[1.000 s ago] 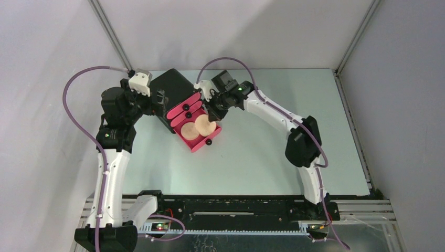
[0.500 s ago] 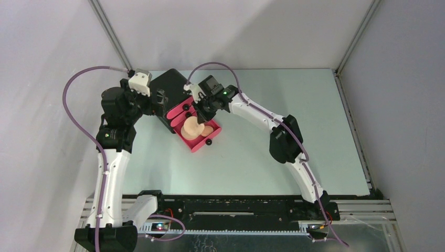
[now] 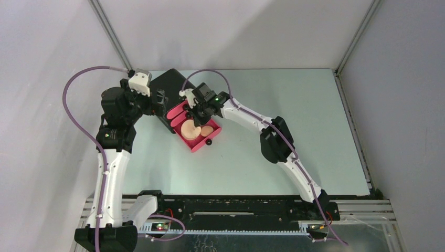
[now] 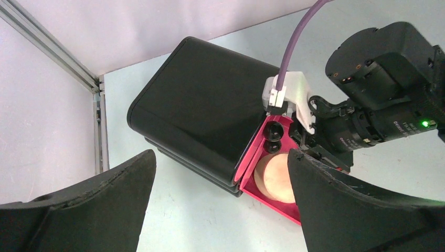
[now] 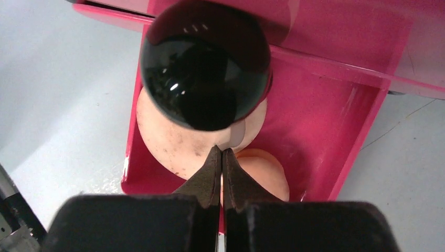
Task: Organize the makeup
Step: Place the makeup tool in the drawer.
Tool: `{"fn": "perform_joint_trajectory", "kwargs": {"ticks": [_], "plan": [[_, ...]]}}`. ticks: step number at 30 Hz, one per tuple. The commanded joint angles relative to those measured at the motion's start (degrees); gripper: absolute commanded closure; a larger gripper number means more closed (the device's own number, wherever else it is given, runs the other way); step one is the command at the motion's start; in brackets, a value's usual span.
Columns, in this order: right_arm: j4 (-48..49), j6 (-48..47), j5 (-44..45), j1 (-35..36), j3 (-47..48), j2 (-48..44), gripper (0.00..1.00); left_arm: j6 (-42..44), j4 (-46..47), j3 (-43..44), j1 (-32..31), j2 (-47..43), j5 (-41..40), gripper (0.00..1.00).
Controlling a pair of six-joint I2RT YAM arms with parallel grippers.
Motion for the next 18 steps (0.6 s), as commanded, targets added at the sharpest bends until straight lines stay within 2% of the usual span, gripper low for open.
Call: {"fn": "perform_joint_trajectory", "kwargs": {"ticks": [1, 18], "plan": [[3.34, 0.14, 2.33, 0.70, 2.60, 0.64, 1.00, 0.06, 0.64, -1.11, 0.34, -1.35, 0.37, 0.00], [4.86, -0.15, 2.30, 1.06, 3.41, 3.22, 0.98, 0.25, 0.48, -1.19, 0.35, -1.59, 0.22, 0.00]]}}
